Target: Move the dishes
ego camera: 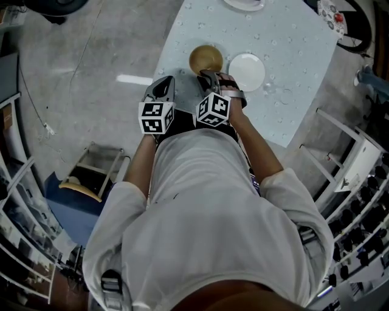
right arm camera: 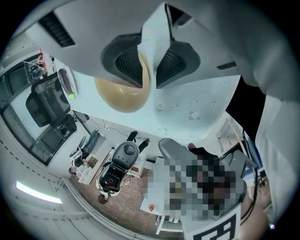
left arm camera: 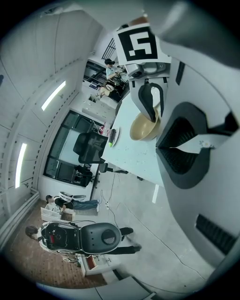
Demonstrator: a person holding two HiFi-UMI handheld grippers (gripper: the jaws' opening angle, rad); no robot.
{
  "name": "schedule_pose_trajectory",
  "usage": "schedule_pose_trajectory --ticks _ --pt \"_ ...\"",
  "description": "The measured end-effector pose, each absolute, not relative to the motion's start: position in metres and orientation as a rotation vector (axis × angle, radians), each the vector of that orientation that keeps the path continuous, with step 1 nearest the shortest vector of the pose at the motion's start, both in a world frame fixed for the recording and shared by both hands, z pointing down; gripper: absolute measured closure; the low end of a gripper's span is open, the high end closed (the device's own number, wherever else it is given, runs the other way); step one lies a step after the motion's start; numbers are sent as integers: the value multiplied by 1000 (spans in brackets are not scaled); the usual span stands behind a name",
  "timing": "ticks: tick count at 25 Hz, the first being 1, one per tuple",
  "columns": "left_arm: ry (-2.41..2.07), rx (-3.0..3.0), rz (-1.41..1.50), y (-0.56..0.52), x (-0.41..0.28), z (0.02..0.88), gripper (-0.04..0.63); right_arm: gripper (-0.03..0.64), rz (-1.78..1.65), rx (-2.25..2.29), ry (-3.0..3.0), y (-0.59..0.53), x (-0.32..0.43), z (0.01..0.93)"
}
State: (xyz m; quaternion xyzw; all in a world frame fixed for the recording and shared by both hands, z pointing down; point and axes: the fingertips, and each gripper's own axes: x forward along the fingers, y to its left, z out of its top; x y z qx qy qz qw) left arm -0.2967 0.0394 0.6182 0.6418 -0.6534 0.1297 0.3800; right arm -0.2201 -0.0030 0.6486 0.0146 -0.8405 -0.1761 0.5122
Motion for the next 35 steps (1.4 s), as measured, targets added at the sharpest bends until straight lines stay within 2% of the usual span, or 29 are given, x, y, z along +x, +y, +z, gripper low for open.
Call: schedule_pose_trajectory --ticks 2,7,14,16,18,21,26,35 --pt "-1663 1646 332 38 -297 618 575 491 -409 34 -2027 -3 -221 648" --pt "-1651 1698 328 26 -299 608 575 412 -303 102 -2124 -4 -225 632" --pt "-1583 1820 348 -4 -284 596 575 399 13 396 -2224 -23 -197 611" --pt "-1550 1866 368 -10 -273 591 577 421 90 498 -2220 -29 -181 606" --pt "-1512 1923 387 -19 -262 585 575 475 174 615 -2218 -35 -165 600" --pt "-1446 2008 404 -32 -243 578 575 618 314 814 -2199 -44 -136 595" --pt "-1320 2108 453 -39 -204 577 577 620 489 1026 -2128 -40 -86 591" --pt "-1368 2058 428 -47 -141 565 575 620 525 1118 -2148 -43 -6 574"
